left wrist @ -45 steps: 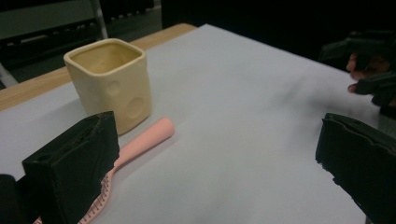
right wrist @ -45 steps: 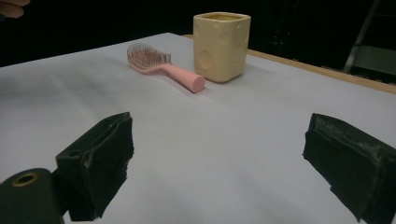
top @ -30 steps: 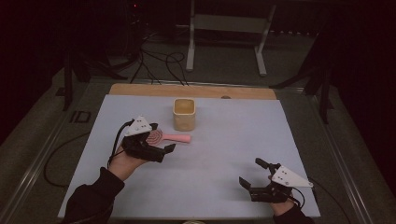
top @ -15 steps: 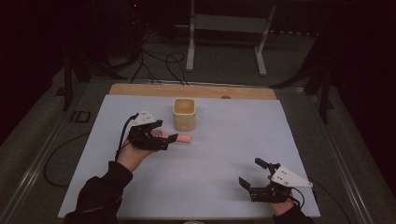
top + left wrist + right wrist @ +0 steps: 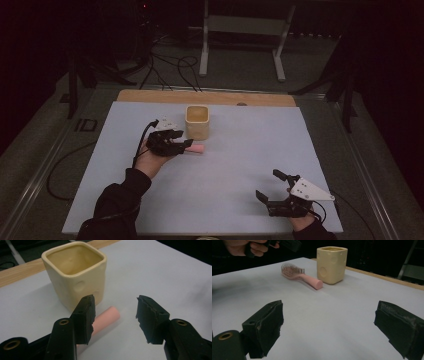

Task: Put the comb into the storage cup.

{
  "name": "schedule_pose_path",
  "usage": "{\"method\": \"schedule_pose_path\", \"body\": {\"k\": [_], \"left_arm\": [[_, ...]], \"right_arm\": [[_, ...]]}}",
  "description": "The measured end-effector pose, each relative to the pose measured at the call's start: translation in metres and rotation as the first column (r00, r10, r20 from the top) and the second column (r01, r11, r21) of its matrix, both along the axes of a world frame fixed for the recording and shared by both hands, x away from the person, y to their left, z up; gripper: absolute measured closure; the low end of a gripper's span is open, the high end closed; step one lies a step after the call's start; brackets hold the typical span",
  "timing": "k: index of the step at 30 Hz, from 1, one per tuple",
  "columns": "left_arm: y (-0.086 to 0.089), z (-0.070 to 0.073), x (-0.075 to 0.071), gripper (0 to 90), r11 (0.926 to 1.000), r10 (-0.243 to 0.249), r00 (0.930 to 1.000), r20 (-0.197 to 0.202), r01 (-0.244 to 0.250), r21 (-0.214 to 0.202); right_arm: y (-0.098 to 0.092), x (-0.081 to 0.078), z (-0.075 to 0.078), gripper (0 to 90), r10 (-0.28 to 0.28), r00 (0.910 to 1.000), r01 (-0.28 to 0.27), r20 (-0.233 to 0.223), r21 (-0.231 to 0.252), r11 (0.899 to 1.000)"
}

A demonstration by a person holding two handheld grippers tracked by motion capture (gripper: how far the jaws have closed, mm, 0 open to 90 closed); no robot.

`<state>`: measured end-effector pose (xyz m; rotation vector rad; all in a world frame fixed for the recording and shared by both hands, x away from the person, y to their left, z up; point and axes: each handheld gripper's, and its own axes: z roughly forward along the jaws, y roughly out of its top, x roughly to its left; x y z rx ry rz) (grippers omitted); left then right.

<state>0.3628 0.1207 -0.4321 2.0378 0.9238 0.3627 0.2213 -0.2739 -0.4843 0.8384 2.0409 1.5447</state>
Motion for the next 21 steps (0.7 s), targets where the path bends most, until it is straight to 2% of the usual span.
{"method": "schedule_pose_path", "body": {"k": [8, 11, 13, 21], "left_arm": [[-0.006, -0.009, 0.012, 61.7, 0.9994, 0.034, 0.9985, -0.042, -0.034, 0.013], [-0.010, -0.013, 0.015, 66.3, 0.9982, 0.049, 0.9974, -0.053, -0.047, 0.038], [-0.011, -0.016, 0.018, 67.8, 0.9958, 0.082, 0.9945, -0.066, -0.079, 0.048], [-0.015, -0.029, 0.027, 80.8, 0.9906, 0.112, 0.9878, -0.109, -0.102, 0.091]], "right_arm": [[0.000, 0.000, -0.001, 8.2, 0.006, 1.0000, -0.006, -0.004, 0.001, 1.000], [0.001, 0.000, 0.000, 8.2, 0.007, 1.0000, -0.007, -0.003, -0.004, 1.000], [0.001, 0.000, 0.000, 8.2, 0.006, 1.0000, -0.006, -0.008, -0.002, 1.000], [0.001, 0.000, 0.000, 8.2, 0.009, 0.9999, -0.009, -0.006, -0.002, 1.000]]}}
